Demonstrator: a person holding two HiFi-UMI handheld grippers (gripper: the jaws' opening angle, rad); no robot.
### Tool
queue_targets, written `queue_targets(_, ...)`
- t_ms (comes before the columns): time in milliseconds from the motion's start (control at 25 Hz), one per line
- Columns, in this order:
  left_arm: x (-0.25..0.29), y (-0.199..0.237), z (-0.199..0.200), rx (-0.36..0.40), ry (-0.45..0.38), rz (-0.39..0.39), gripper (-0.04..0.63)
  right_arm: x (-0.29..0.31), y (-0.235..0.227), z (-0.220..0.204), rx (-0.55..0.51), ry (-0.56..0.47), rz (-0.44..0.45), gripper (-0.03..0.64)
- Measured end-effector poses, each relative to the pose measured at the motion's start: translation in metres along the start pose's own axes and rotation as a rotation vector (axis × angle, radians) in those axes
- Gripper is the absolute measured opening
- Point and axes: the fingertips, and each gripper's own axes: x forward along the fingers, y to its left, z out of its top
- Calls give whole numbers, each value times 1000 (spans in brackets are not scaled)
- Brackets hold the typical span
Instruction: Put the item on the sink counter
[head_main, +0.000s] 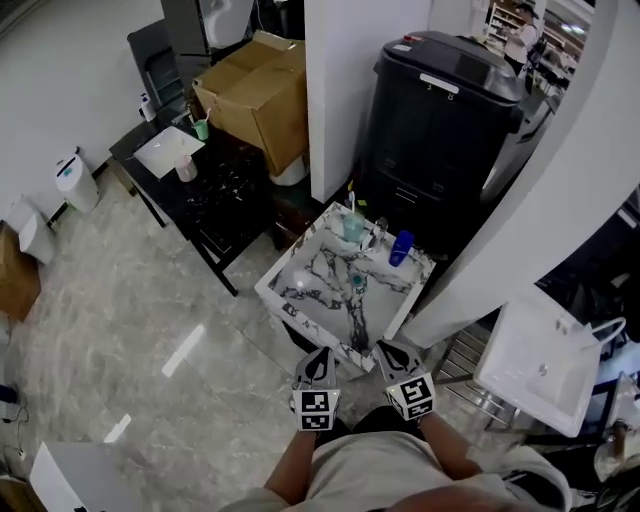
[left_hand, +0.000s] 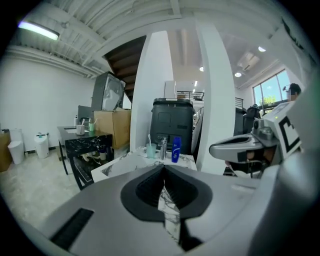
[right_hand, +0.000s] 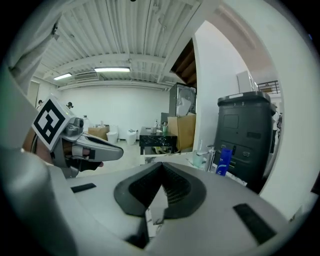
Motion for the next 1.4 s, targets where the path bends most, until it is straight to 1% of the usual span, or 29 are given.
queue_targets(200,-18,-9,36,10,-75,67,9,-20,-17,46,6,-109,-2,5)
queue_targets(320,-26,-28,69,7,-158,101,9,-49,-32,82,-9,-194,-12,5)
queue_targets(400,-29,-45,96,6,-219,107,9,-69,-44,103,-27,-253,-20,5)
queue_targets(480,-30,-61,117,-1,-265,111,9,-85,-57,115,-44,-279,-26,5)
queue_targets(600,-39,-79,127,6,-277,121,9,-107,-63,120,-42,-296,-37,5)
queue_targets(720,-40,-95,136,26,-295,126,11,-123,-73,128,-48,-337,-46,5)
queue_targets(880,-45,-112,139,26,-317,141,9,-135,-72,132,-83,-360,-19,5)
queue_targets(1240,-52,-120,133,35,-313,177,11,-143,-71,126,-73,-363,10,5)
queue_targets(1400,-53,-122,134,37,-311,180,9,-143,-69,127,-77,-369,17,5)
